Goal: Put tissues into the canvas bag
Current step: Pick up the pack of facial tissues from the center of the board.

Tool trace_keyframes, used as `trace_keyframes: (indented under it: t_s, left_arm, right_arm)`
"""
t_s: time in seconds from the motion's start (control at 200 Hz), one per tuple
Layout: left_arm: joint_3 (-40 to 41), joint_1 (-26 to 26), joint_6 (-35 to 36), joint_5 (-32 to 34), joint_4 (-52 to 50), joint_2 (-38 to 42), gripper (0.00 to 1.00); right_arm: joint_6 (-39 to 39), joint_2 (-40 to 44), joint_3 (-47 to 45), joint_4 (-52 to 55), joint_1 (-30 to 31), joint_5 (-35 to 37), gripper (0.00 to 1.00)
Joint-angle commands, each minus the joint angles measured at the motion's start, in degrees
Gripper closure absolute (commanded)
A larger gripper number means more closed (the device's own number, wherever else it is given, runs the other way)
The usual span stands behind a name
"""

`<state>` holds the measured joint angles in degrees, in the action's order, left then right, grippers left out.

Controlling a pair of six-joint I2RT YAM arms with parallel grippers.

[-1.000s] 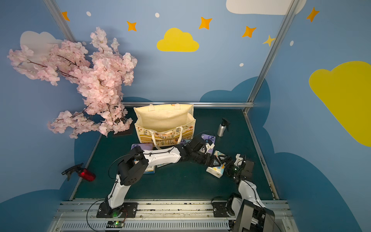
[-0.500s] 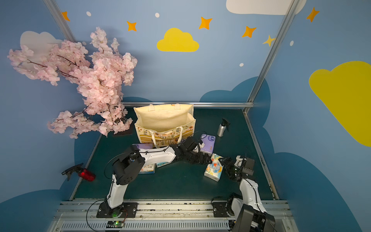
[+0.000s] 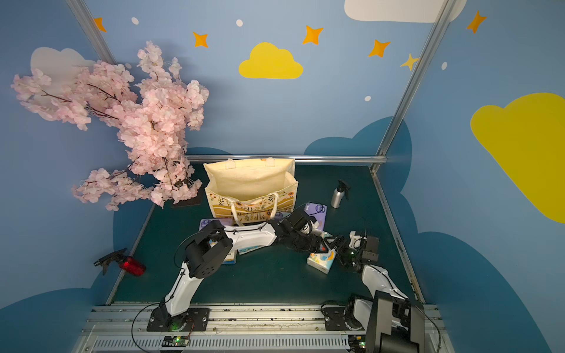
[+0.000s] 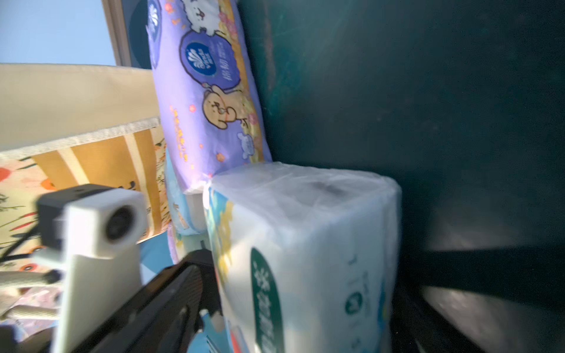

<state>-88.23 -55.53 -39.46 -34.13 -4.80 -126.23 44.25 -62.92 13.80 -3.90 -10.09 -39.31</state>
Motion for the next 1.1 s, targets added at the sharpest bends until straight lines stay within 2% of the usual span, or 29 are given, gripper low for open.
trace_keyframes:
  t_s: [0.0,0.23,0.35,0.491,0.631,0.766,0.911,1.096]
  left_arm:
    - [1.5,-0.1,-2.4,-2.6,2.7,0.7,0.11]
    - [8.6,1.0,-11.7,-7.2,21.3,5.2,0.1]
    - [8.7,1.1,-12.9,-8.6,24.0,6.8,0.1]
    - [9.0,1.1,-14.2,-10.7,27.5,7.9,0.11]
    - [9.6,1.3,-14.2,-10.7,27.3,8.3,0.11]
    - [11.3,1.4,-13.4,-9.5,26.8,9.1,0.11]
    - [13.1,1.9,-10.6,-7.5,24.4,12.0,0.1]
    - [15.4,2.6,-4.8,-2.5,17.2,18.4,0.02]
  right_arm:
    - [4.3,0.7,-1.6,-2.2,1.2,-2.7,0.11]
    - [5.4,10.6,1.6,5.3,1.6,-5.7,0.14]
    - [5.4,14.4,1.0,7.9,1.6,-4.8,0.17]
    - [4.5,14.3,0.4,7.7,1.9,-4.8,0.28]
    - [2.6,14.1,1.4,9.3,1.8,-4.1,0.39]
    - [4.0,15.9,2.5,9.4,1.9,-1.8,0.54]
    - [1.3,15.2,4.9,12.8,1.9,-1.9,0.6]
    - [0.7,17.0,7.5,13.6,1.9,-2.5,0.59]
